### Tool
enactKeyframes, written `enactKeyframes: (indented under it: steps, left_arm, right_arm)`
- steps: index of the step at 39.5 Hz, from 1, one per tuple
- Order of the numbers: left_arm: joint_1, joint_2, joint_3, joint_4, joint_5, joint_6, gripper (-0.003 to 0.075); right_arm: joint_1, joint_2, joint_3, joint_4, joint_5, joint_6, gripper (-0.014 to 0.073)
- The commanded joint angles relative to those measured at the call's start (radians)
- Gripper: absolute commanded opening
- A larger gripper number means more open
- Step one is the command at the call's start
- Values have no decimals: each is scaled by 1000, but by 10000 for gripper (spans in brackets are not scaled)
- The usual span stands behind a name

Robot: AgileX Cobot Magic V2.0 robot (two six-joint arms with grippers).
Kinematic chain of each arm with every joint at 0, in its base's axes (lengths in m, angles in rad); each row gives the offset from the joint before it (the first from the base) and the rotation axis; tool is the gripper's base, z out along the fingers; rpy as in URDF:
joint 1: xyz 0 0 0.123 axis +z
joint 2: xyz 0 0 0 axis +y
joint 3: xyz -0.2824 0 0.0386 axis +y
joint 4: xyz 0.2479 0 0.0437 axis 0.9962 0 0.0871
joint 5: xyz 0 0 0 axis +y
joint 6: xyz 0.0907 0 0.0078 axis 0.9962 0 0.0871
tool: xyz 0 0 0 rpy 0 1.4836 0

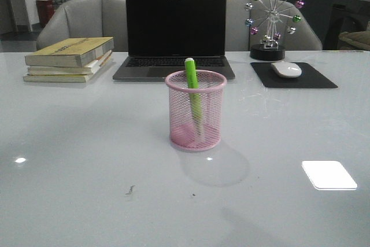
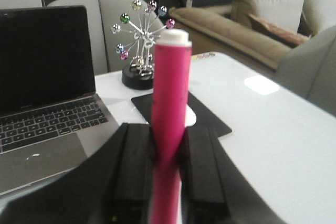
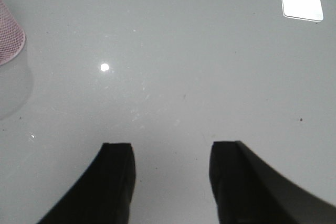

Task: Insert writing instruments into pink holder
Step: 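Lift the pink marker upright and carry it above the holder, then lower the pink marker into the holder and open the left gripper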

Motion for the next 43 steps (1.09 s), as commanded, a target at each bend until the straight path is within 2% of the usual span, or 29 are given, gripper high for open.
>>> enactKeyframes:
  steps: [1, 3, 8, 18, 32, 43]
  left_arm:
    - [-59, -47, 76, -43, -348, -34, 100]
    - [-80, -35, 123, -46, -443, -56, 100]
    - [-95, 20, 186, -47, -559, -87, 100]
    - [-95, 186, 189, 43, -749, -131, 101]
    - [-95, 263, 189, 43, -755, -132, 100]
    - [-95, 267, 197, 43, -687, -135, 101]
  right_arm:
    - [-6, -6, -27, -2, -60, -9, 445]
    - [-6, -6, -27, -2, -60, -9, 445]
    - [-6, -6, -27, -2, -57, -9, 445]
    - [-6, -6, -27, -2, -38, -9, 445]
    - [-6, -6, -27, -2, -30, -9, 445]
    - [-6, -6, -27, -2, -31, -9, 445]
